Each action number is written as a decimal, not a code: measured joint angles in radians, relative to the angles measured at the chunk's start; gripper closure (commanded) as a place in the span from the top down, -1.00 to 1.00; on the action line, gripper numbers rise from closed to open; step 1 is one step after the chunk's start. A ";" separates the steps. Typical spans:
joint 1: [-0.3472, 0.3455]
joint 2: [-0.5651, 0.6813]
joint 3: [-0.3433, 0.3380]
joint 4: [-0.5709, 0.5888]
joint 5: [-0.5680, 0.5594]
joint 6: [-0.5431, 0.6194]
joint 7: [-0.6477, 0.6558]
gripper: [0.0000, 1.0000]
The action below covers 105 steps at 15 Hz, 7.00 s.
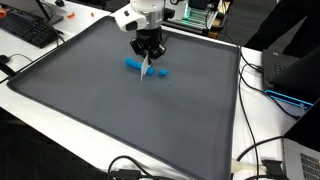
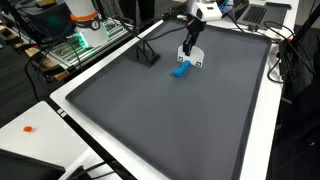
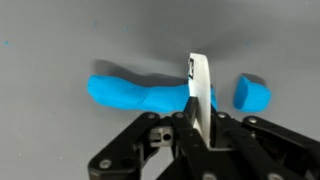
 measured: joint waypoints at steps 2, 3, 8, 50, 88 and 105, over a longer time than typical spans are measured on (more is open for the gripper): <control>0.000 0.001 0.001 0.000 0.004 0.000 0.000 -0.96; 0.000 0.001 0.002 0.000 0.006 -0.001 0.000 -0.96; 0.000 0.001 0.003 0.000 0.018 -0.006 -0.001 -0.96; -0.005 -0.030 -0.034 0.026 -0.013 -0.066 0.044 -0.96; -0.039 -0.005 -0.024 0.003 0.085 -0.070 -0.053 -0.96; -0.041 -0.104 -0.035 -0.036 0.068 -0.076 -0.054 -0.96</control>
